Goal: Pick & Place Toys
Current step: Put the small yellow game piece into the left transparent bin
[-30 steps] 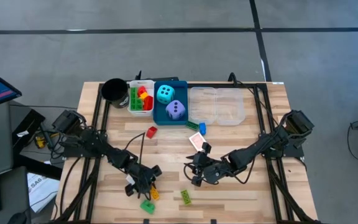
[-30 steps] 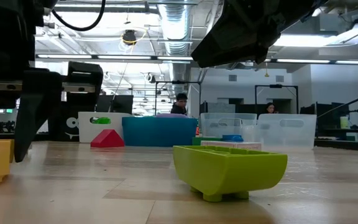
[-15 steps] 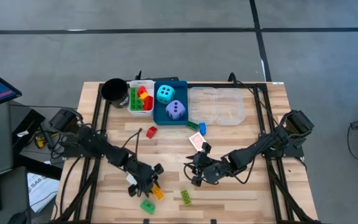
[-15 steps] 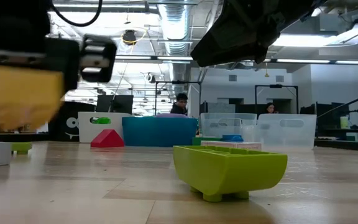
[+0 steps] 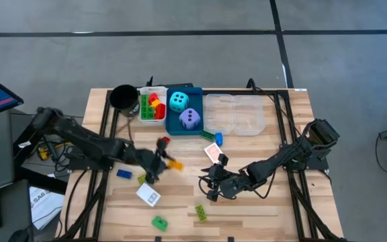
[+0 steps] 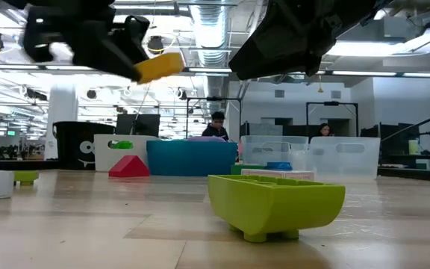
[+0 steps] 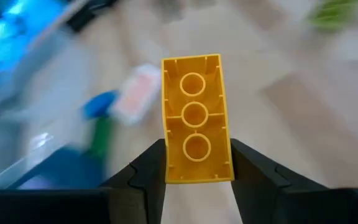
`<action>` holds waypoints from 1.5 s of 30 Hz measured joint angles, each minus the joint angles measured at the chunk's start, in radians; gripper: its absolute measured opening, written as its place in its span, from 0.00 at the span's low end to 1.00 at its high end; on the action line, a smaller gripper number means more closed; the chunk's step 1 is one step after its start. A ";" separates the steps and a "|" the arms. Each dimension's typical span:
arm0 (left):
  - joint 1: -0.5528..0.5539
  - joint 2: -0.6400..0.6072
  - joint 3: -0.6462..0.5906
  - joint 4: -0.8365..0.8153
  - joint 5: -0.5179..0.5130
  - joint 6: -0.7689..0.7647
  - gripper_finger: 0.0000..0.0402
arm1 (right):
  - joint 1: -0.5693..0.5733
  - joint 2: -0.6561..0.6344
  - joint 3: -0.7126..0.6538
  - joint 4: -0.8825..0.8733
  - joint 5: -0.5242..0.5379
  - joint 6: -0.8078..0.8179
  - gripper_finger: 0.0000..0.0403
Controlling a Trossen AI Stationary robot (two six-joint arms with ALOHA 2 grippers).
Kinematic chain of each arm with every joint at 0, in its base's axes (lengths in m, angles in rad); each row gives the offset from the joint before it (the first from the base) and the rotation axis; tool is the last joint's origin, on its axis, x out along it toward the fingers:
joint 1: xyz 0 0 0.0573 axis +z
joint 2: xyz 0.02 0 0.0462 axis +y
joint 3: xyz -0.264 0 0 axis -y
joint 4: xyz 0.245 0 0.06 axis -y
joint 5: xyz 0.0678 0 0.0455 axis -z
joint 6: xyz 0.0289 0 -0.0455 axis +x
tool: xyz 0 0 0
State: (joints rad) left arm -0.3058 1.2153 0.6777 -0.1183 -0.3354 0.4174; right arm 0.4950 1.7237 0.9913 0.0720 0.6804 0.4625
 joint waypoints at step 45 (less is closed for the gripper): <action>0.549 -0.295 0.001 -0.054 0.863 -0.535 0.34 | 0.000 0.000 0.000 0.041 0.000 0.001 0.31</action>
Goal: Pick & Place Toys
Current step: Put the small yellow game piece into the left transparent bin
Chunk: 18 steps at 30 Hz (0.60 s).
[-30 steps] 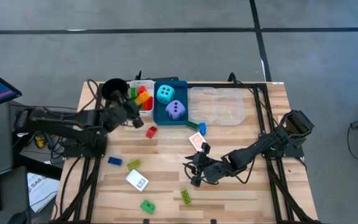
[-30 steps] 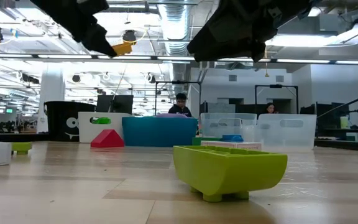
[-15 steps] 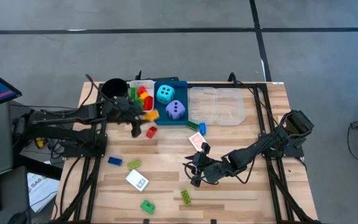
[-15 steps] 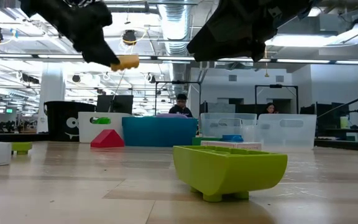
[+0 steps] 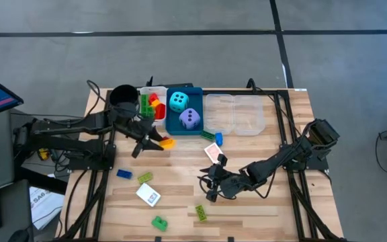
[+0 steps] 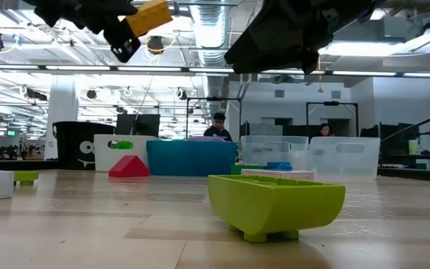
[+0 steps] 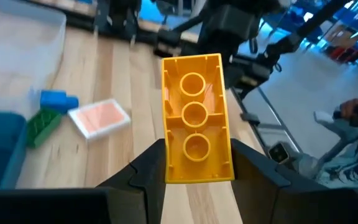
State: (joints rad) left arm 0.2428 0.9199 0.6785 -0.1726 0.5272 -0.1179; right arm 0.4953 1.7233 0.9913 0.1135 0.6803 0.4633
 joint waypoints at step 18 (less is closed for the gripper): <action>-0.078 0.082 0.000 0.127 -0.108 -0.097 0.34 | 0.055 -0.004 0.000 0.007 0.294 -0.287 0.31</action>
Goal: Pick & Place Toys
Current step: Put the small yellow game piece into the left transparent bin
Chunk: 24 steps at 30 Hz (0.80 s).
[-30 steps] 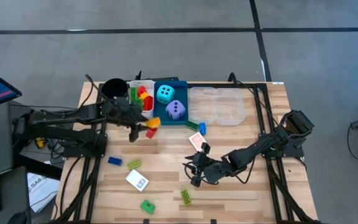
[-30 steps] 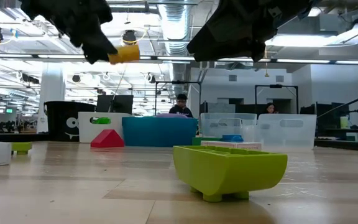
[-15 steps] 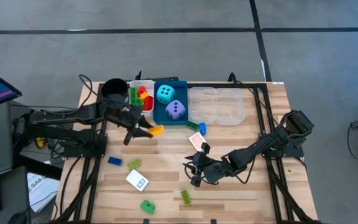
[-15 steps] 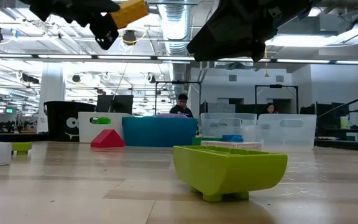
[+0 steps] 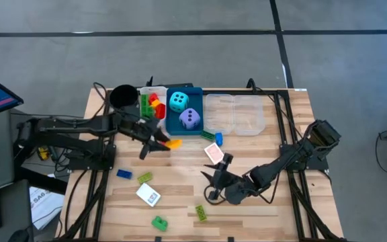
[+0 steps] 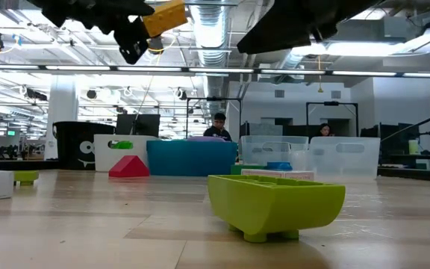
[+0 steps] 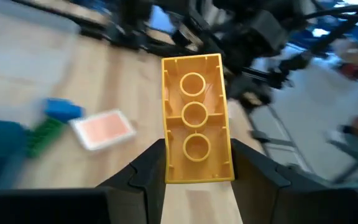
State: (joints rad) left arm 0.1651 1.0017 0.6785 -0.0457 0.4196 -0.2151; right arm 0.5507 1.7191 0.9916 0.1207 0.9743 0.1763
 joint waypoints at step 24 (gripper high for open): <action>-0.014 0.170 0.000 0.067 0.241 -0.108 0.35 | -0.258 0.000 0.000 0.241 -0.323 -0.559 0.40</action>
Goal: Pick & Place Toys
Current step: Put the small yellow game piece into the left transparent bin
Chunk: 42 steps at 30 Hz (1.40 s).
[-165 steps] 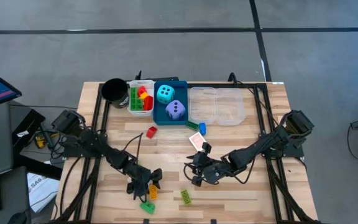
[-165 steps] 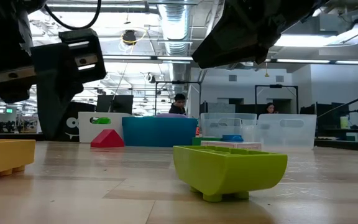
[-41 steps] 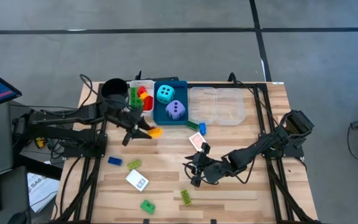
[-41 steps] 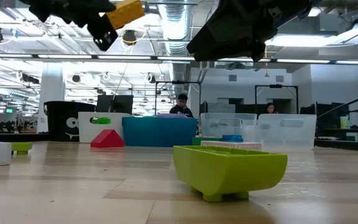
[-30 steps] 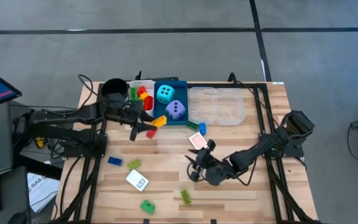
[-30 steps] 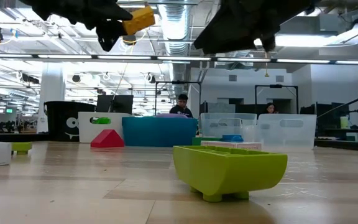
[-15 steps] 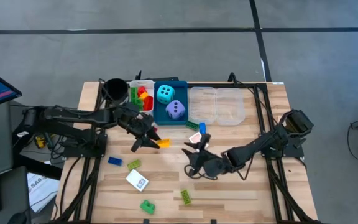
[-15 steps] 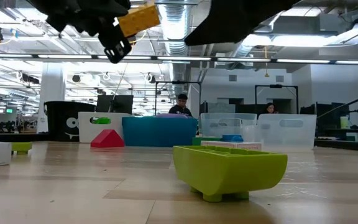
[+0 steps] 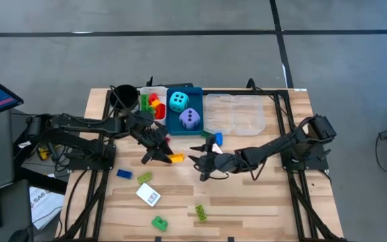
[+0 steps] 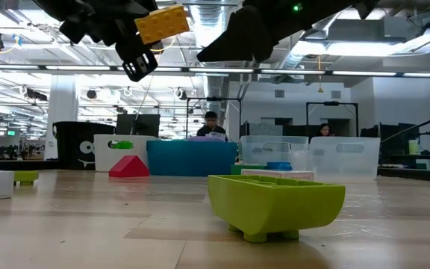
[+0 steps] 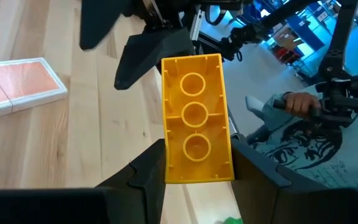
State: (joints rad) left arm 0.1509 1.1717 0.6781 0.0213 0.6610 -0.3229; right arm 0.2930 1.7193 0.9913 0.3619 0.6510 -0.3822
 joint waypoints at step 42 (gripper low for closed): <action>-0.082 0.073 0.000 0.209 -0.022 -0.165 0.35 | 0.020 0.000 0.015 0.151 -0.217 -0.122 0.62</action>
State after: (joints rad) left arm 0.0689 1.2446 0.6785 0.2304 0.6386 -0.4881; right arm 0.3130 1.7195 1.0065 0.5126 0.4343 -0.5045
